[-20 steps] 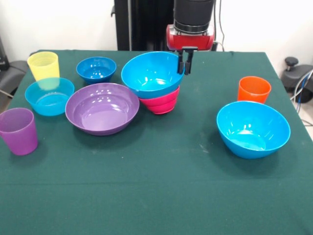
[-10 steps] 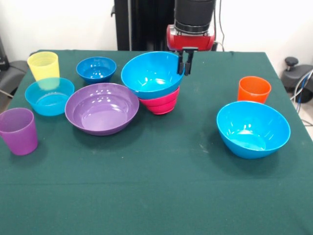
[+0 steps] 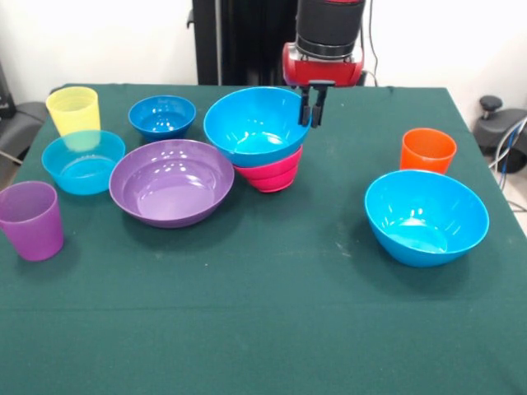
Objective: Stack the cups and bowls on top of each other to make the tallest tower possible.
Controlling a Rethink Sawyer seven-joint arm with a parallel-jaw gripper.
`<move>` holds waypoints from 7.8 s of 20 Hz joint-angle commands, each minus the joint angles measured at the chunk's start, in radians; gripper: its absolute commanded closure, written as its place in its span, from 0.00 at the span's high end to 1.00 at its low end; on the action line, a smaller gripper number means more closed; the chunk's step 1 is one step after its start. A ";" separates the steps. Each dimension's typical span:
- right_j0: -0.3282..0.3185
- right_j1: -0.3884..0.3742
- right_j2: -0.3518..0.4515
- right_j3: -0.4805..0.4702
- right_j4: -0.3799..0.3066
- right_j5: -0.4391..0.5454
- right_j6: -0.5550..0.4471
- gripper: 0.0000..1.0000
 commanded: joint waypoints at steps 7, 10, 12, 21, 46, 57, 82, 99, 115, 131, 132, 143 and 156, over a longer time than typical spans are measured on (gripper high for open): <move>0.036 0.048 -0.002 -0.078 -0.036 -0.068 0.068 0.00; 0.046 0.047 -0.013 -0.076 -0.030 -0.066 0.081 0.00; 0.050 0.048 -0.018 -0.065 -0.017 -0.072 0.099 0.00; 0.055 0.043 -0.013 -0.088 -0.015 -0.067 0.078 0.00; 0.083 0.039 -0.033 -0.054 0.010 -0.110 0.106 1.00; 0.021 -0.376 0.072 0.176 0.218 0.188 -0.003 1.00; 0.023 -0.128 0.004 0.116 0.045 -0.071 0.029 1.00; 0.030 -0.199 0.013 0.113 0.084 -0.146 0.065 1.00; -0.109 -0.296 0.066 0.207 0.028 -0.015 -0.119 1.00; -0.298 -0.213 0.240 0.050 -0.006 0.144 -0.212 1.00; -0.300 -0.211 0.248 0.039 -0.002 0.164 -0.214 1.00; -0.320 -0.233 0.291 0.036 -0.002 0.219 -0.190 1.00; -0.468 -0.265 0.383 0.076 -0.027 0.247 -0.264 1.00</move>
